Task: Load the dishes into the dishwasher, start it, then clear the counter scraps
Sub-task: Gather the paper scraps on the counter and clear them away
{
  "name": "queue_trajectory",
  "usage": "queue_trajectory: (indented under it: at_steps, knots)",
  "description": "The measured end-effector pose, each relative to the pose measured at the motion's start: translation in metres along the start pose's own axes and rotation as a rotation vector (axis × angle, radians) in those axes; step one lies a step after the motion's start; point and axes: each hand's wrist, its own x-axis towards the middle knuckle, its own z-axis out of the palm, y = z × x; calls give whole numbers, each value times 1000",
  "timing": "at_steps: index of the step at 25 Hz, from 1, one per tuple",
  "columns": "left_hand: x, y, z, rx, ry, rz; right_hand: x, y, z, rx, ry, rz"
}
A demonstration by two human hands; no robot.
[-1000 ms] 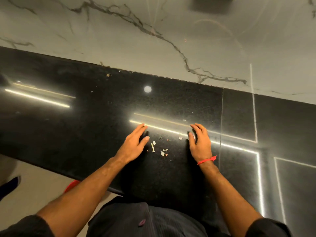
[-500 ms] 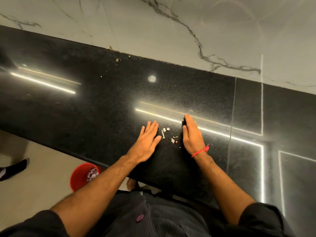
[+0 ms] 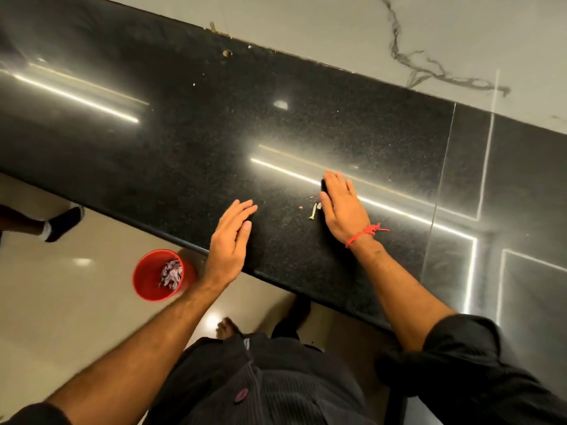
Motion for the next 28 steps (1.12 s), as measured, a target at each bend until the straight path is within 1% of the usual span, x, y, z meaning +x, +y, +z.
queue_trajectory:
  at_steps: [1,2,3,5,6,7,8,9,10,12,13,14,17,19,22,24,26,28]
  knots:
    - [-14,-3,-4,-17,89,-4,-3,-9,7,-55,-76,-63]
    - [-29,-6,-7,-90,168,-48,-7,-18,15,-88,-116,-125]
    - [-44,-10,-9,-249,224,-155,-15,-27,22,-106,-126,-181]
    - [-67,-14,-15,-714,237,-519,-30,-46,31,-108,-130,-223]
    - [-76,-16,-20,-896,172,-738,-37,-55,34,-99,-154,-224]
    - [-80,-20,-24,-983,47,-950,-45,-65,36,-61,-184,-231]
    - [-82,-28,-26,-1017,-132,-1110,-52,-76,40,3,-218,-229]
    - [-81,-35,-25,-1046,-304,-1197,-59,-84,39,152,-235,-180]
    - [-79,-42,-22,-1105,-428,-1233,-63,-89,36,351,-225,-81]
    - [-68,-50,-13,-1221,-554,-1213,-66,-89,24,642,-78,100]
    - [-65,-52,-7,-1259,-608,-1191,-66,-87,20,653,-26,134]
    - [-61,-53,-1,-1286,-665,-1170,-63,-85,18,643,-14,147]
    - [-58,-64,14,-1371,-797,-1159,-59,-80,24,534,-84,158]
    - [-53,-74,22,-1436,-843,-1149,-57,-79,33,359,-123,61]
    - [-49,-78,31,-1531,-906,-1122,-65,-82,46,109,-187,-158]
    - [-49,-77,34,-1552,-905,-1102,-78,-92,52,52,-229,-277]
    - [-49,-78,35,-1486,-873,-1095,-90,-104,59,45,-248,-347]
    - [-48,-77,34,-1422,-813,-1147,-102,-117,66,45,-295,-434]
